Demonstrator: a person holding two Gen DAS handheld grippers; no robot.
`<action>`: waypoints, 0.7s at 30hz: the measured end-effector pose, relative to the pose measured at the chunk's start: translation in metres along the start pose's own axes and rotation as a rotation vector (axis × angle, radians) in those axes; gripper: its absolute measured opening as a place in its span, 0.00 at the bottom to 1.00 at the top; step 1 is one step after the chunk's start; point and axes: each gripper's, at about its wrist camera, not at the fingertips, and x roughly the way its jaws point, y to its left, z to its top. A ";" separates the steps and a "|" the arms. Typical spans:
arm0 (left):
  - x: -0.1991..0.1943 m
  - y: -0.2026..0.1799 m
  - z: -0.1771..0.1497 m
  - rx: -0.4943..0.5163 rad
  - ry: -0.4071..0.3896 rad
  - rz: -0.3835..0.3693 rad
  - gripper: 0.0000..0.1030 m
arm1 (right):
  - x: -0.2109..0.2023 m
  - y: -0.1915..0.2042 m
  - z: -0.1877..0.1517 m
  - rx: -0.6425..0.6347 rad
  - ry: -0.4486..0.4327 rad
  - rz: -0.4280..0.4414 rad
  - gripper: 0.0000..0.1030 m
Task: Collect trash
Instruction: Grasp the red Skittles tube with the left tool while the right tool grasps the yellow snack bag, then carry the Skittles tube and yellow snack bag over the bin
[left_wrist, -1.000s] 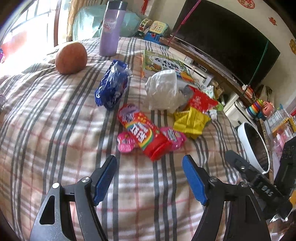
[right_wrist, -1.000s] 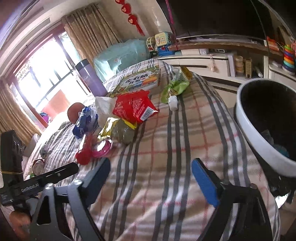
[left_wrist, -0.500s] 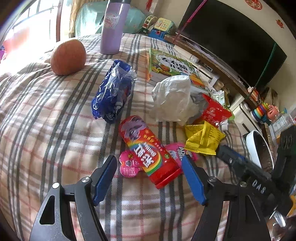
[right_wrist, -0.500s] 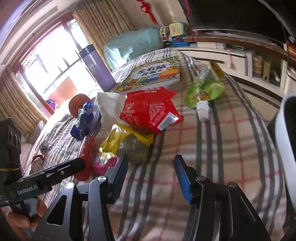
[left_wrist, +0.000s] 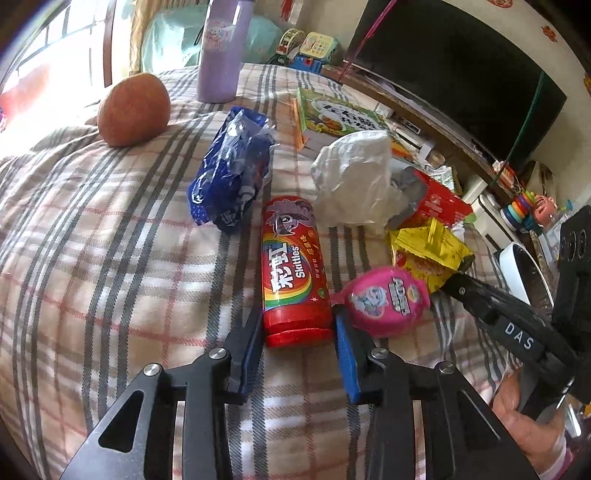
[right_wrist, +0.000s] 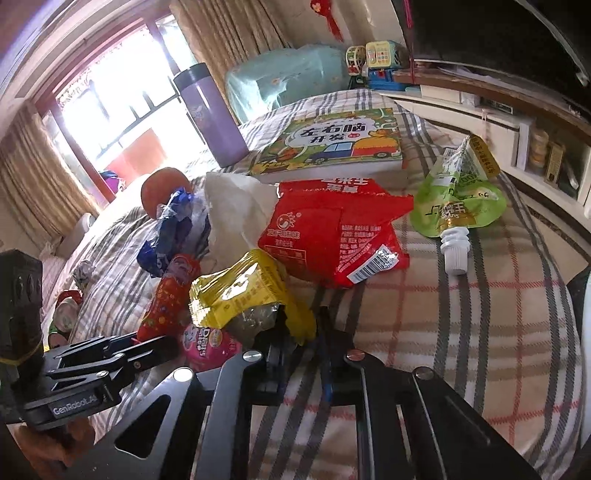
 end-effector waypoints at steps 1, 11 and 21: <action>-0.002 -0.001 -0.001 0.003 -0.007 -0.003 0.34 | -0.002 0.000 -0.001 0.002 -0.003 0.001 0.11; -0.025 -0.020 -0.017 0.047 -0.043 -0.049 0.33 | -0.037 -0.018 -0.022 0.083 -0.041 -0.022 0.10; -0.030 -0.064 -0.030 0.142 -0.043 -0.128 0.33 | -0.077 -0.043 -0.039 0.150 -0.086 -0.059 0.10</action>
